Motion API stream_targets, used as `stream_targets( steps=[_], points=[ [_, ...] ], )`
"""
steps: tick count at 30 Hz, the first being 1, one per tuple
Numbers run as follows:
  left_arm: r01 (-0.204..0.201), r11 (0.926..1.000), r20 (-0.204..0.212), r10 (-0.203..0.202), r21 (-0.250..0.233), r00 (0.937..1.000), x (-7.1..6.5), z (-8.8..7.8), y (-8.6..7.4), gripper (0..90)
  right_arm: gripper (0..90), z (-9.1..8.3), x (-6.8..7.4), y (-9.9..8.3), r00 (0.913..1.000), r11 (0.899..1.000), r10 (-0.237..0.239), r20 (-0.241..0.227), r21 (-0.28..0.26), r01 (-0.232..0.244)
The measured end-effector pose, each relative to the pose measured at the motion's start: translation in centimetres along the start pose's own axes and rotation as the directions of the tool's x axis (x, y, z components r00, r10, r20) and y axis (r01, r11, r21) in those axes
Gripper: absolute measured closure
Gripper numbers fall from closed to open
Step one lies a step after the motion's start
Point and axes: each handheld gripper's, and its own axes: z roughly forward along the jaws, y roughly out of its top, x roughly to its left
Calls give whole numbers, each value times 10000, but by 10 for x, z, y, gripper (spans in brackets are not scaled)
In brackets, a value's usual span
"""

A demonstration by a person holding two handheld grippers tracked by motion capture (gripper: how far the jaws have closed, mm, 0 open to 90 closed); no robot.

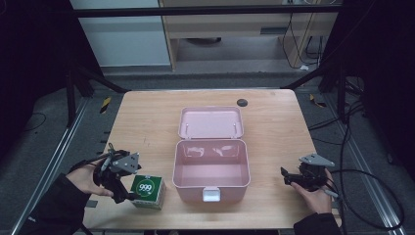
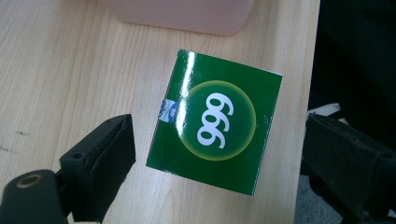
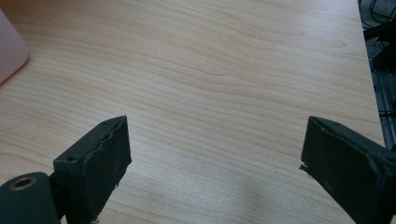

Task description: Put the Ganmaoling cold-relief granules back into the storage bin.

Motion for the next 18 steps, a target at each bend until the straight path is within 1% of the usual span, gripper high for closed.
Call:
stream_targets(
  steps=[5,6,10,12,16,17,18],
  points=[
    [-181,9997,121,180,133,9998,1,4,3,76,79,0,0,0,10000,10000,-61,14,24,61],
    [-280,9994,179,276,193,9995,2,7,4,74,78,1,0,0,9999,10000,-94,41,28,94],
    [-377,9990,297,370,252,9989,2,10,6,60,76,1,0,0,10000,10000,-58,29,63,58],
    [-492,9979,367,477,420,9982,2,14,8,52,73,1,1,0,9999,9999,-95,38,136,94],
    [-620,9963,428,596,587,9973,3,18,9,47,70,1,1,0,9999,9998,-124,52,150,124],
    [-577,9968,435,554,548,9975,3,20,10,45,68,1,1,0,9999,9998,-102,50,158,101],
    [-639,9963,462,613,574,9970,4,21,10,45,68,2,1,0,9999,9998,-118,61,158,117]
  ],
)
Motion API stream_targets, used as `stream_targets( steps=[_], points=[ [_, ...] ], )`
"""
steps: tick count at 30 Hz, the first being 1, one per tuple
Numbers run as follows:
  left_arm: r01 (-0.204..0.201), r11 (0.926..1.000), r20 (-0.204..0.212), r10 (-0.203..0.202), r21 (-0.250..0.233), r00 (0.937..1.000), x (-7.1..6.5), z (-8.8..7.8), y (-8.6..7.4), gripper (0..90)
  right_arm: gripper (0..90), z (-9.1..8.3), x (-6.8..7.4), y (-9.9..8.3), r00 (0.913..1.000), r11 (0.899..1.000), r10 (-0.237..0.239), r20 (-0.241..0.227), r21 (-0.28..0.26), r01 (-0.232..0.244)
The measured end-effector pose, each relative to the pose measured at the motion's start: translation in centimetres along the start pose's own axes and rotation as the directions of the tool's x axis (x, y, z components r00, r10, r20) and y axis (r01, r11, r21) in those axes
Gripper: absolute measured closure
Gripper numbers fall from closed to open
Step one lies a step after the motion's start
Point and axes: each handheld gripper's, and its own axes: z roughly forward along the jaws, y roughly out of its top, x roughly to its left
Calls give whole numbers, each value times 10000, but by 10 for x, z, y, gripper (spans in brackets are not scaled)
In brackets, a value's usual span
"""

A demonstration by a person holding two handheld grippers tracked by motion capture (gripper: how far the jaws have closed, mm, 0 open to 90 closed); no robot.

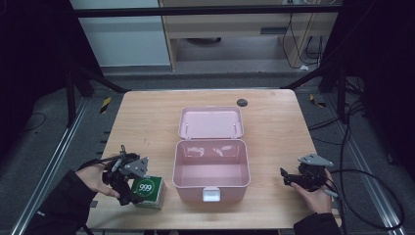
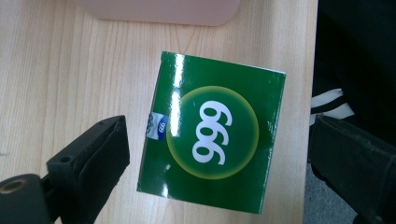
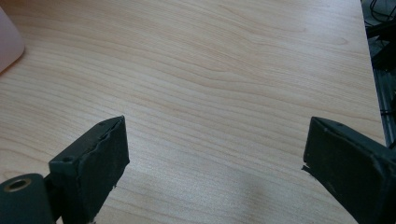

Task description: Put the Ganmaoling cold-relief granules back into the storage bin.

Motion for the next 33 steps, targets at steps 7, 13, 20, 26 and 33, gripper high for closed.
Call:
stream_targets(
  steps=[7,13,20,26,33],
  points=[
    [-162,9996,40,161,226,9999,2,7,4,40,60,1,0,0,10000,9999,-3,-61,114,4],
    [-251,9992,34,250,297,9997,3,10,5,39,55,1,0,0,10000,9999,-64,-43,148,65],
    [-286,9992,120,283,264,9995,3,17,5,44,44,2,1,0,9999,9996,-100,-70,248,102],
    [-334,9992,138,331,235,9994,4,20,7,43,42,3,1,0,9999,9995,-162,-59,271,163],
    [-427,9982,227,417,425,9989,6,27,9,43,39,3,1,0,9999,9993,-161,-53,345,162]
  ],
)
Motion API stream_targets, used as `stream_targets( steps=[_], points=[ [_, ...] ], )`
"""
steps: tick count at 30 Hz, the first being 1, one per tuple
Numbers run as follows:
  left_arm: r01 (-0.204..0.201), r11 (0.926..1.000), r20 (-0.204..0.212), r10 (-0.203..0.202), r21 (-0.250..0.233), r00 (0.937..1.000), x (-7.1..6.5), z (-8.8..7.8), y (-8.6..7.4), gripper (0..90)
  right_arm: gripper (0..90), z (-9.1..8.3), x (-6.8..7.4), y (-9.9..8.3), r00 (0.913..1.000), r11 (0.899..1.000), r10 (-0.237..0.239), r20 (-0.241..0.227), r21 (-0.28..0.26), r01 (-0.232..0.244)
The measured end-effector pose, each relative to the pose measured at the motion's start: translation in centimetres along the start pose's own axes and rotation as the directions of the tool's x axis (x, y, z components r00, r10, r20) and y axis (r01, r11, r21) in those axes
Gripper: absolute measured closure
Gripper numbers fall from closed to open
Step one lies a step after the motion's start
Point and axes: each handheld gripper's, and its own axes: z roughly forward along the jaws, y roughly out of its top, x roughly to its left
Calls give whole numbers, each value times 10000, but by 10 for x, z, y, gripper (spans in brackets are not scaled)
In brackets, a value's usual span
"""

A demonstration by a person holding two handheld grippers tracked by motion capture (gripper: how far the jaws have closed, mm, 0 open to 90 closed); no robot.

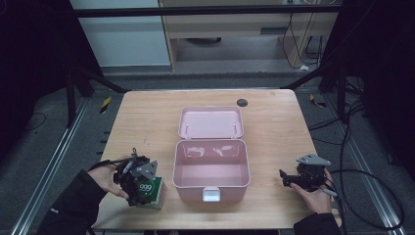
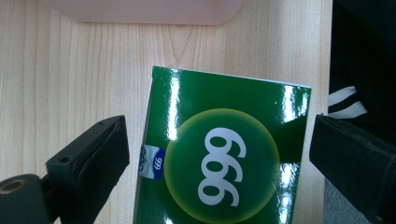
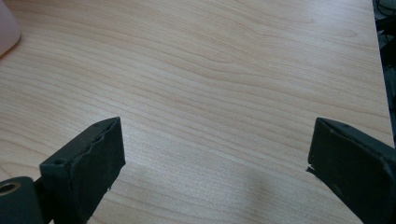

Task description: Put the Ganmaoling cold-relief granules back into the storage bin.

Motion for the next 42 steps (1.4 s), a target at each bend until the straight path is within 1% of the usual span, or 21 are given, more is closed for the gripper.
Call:
stream_targets(
  steps=[1,5,10,12,13,20,21,22,23,27,30,33,35,37,42],
  points=[
    [-2,10000,8,2,22,10000,0,2,0,44,39,0,0,0,10000,10000,-74,20,18,74],
    [-3,10000,-15,3,84,10000,0,4,-1,43,38,1,0,0,10000,9999,-94,8,78,94],
    [72,9999,50,-72,79,10000,1,8,-4,43,36,1,1,0,9999,9998,-149,6,114,149],
    [85,10000,22,-85,16,10000,1,10,-6,43,36,1,1,0,9999,9998,-152,4,121,152],
    [142,9999,50,-142,-97,9999,1,11,-8,43,36,2,1,0,9999,9998,-170,-8,141,170],
    [261,9991,122,-257,-332,9996,2,16,-14,47,35,2,1,0,9998,9996,-213,-33,198,214],
    [365,9983,153,-358,-461,9992,2,17,-16,49,36,2,2,0,9997,9994,-251,-31,232,252],
    [339,9982,150,-332,-489,9993,2,18,-17,50,36,3,2,0,9997,9994,-255,-35,238,256],
    [416,9977,175,-408,-533,9990,2,19,-17,50,36,3,2,0,9997,9994,-233,-37,255,234],
    [383,9981,160,-376,-488,9992,2,21,-17,52,36,3,2,-1,9997,9993,-255,-30,277,256],
    [271,9990,189,-265,-343,9995,3,22,-16,52,35,3,2,-1,9997,9993,-257,-29,286,258],
    [271,9992,218,-265,-304,9994,3,23,-16,58,35,3,2,0,9997,9993,-247,-32,292,248],
    [274,9993,315,-266,-263,9991,3,23,-16,72,35,3,2,0,9996,9992,-269,-43,295,270],
    [263,9993,315,-255,-248,9992,3,24,-16,88,36,3,2,-1,9997,9992,-258,-44,314,260],
    [251,9994,330,-243,-240,9992,4,24,-16,96,36,3,2,0,9996,9991,-270,-45,322,271]
  ],
)
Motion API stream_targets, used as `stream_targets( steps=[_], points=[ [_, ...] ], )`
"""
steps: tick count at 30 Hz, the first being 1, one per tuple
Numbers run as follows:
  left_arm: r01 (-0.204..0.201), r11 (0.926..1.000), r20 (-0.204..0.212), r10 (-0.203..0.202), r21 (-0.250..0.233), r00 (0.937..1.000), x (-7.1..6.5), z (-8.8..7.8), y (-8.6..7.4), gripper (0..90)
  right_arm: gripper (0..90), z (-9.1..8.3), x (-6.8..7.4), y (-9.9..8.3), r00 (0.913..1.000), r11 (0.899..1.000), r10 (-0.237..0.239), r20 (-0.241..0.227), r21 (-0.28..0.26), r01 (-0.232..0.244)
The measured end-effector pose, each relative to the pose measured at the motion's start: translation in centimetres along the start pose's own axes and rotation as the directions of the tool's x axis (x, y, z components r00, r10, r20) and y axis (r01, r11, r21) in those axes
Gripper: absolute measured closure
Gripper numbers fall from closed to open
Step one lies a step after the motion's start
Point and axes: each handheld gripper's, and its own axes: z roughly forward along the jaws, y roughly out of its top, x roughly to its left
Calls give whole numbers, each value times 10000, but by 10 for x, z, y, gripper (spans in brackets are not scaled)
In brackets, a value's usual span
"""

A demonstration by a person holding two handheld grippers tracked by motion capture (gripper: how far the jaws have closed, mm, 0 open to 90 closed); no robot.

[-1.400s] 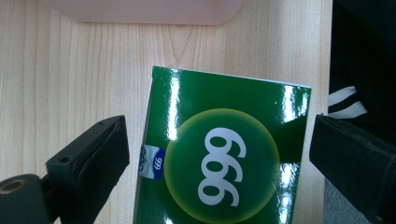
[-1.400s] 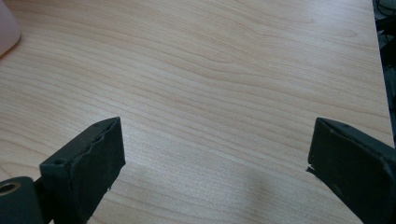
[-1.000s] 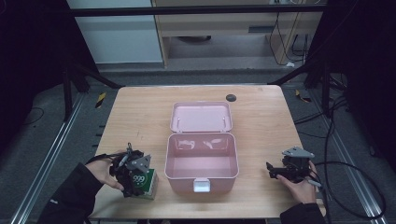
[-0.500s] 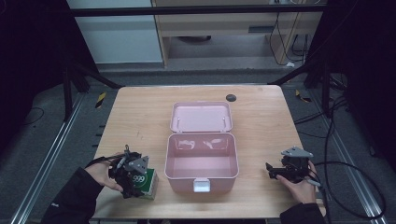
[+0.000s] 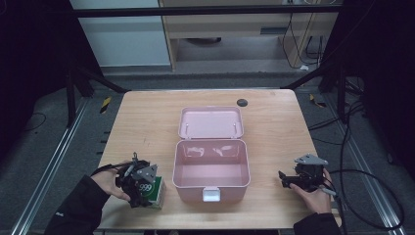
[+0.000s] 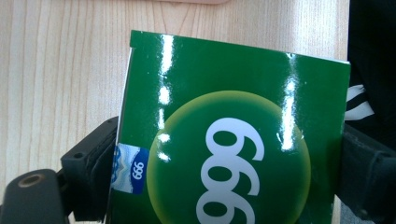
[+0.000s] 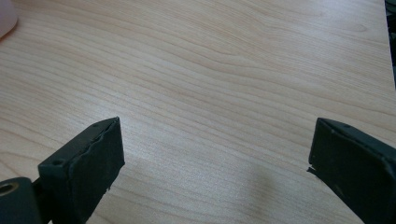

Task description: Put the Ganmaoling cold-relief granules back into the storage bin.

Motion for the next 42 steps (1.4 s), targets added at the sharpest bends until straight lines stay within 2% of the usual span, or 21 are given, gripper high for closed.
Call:
stream_targets(
  steps=[7,13,14,18,19,21,22,23,34,42],
  points=[
    [4,10000,28,-4,47,10000,0,0,0,114,36,0,0,0,10000,10000,7,-39,29,-6],
    [301,9994,7,-301,141,9995,2,-2,0,134,38,1,0,0,10000,10000,-6,-58,42,7],
    [474,9988,18,-474,90,9989,2,-3,-1,136,38,1,0,0,10000,10000,-8,-57,41,8],
    [669,9977,-16,-670,-115,9978,2,-7,-2,138,38,1,0,0,10000,10000,-8,-58,49,9],
    [757,9966,-26,-758,-319,9971,1,-12,-2,139,39,1,0,0,10000,10000,-26,-59,40,27],
    [832,9957,-91,-837,-406,9965,1,-16,-1,139,39,0,0,0,10000,10000,-12,-61,43,12],
    [832,9957,-91,-837,-406,9965,1,-16,-1,139,39,0,0,0,10000,10000,-12,-61,43,12],
    [846,9955,-250,-857,-434,9960,0,-24,0,139,39,0,0,0,10000,10000,-11,-63,39,11],
    [1078,9933,-516,-1100,-427,9926,-2,-50,5,140,39,0,0,0,10000,10000,1,-59,20,-1],
    [1319,9885,-767,-1375,-744,9875,-2,-75,12,140,39,0,0,0,10000,10000,-21,-57,10,21]
  ],
)
